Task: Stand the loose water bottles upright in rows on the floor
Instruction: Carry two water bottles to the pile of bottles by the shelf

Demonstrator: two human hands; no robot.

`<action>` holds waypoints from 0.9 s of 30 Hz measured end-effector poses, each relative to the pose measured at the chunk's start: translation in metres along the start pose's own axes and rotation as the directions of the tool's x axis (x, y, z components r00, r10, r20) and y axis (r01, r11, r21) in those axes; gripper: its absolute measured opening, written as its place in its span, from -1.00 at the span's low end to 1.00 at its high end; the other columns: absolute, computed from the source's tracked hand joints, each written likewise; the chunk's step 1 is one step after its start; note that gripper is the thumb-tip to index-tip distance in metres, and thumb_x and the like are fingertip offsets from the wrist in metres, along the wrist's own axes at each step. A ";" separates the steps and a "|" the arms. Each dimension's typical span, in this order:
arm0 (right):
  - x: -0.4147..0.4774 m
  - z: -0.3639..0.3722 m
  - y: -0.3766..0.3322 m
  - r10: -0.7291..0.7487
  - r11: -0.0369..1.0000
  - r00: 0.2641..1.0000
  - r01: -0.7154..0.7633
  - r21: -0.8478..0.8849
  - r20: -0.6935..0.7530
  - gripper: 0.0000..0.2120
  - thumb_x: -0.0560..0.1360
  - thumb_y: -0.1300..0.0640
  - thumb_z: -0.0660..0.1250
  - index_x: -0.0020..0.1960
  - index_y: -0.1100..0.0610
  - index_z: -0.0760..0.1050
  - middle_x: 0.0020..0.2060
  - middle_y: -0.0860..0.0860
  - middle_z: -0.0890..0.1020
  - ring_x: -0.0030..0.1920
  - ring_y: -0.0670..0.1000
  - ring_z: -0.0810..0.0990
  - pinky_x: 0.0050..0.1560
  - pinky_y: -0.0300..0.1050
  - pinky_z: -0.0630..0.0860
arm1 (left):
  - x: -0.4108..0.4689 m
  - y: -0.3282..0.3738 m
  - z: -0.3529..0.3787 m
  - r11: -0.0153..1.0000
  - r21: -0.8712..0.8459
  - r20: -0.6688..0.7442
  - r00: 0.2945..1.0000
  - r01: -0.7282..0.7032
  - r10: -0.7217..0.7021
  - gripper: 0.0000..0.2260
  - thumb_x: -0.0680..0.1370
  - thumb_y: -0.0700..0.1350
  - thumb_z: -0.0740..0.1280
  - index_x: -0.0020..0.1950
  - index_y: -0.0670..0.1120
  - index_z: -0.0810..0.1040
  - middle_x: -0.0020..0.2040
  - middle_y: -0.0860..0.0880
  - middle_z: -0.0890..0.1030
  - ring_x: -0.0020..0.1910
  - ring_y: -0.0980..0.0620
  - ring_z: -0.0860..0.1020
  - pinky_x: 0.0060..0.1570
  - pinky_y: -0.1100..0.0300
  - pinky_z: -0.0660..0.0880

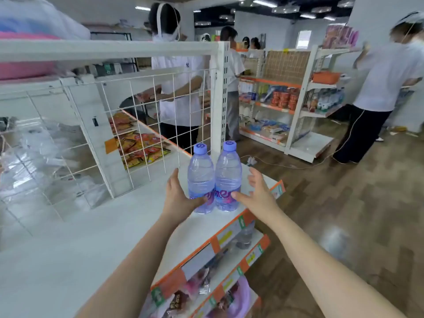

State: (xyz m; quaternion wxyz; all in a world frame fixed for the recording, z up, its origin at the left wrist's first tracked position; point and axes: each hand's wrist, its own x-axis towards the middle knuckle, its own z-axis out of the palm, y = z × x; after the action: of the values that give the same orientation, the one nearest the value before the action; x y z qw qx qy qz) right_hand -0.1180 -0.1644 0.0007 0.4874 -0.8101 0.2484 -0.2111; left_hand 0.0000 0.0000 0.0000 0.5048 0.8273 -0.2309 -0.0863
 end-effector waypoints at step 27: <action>0.042 -0.208 0.076 0.100 0.995 0.918 -0.101 0.018 -0.383 -0.42 0.26 0.14 0.58 0.16 0.04 0.35 0.08 -0.04 0.58 0.10 -0.01 0.59 0.19 0.01 0.53 | 0.095 0.156 0.212 0.916 -0.104 0.504 0.773 -0.389 0.385 -0.38 0.13 0.11 0.55 0.12 -0.03 0.48 0.06 0.07 0.62 0.00 0.07 0.60 0.04 0.08 0.54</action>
State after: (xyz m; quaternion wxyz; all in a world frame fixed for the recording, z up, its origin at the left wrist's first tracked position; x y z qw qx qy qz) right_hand -0.2218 -0.3626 0.0280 0.4386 -0.7399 0.3804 -0.3398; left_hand -0.0422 -0.2734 0.0444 0.4289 0.7100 -0.5224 -0.1977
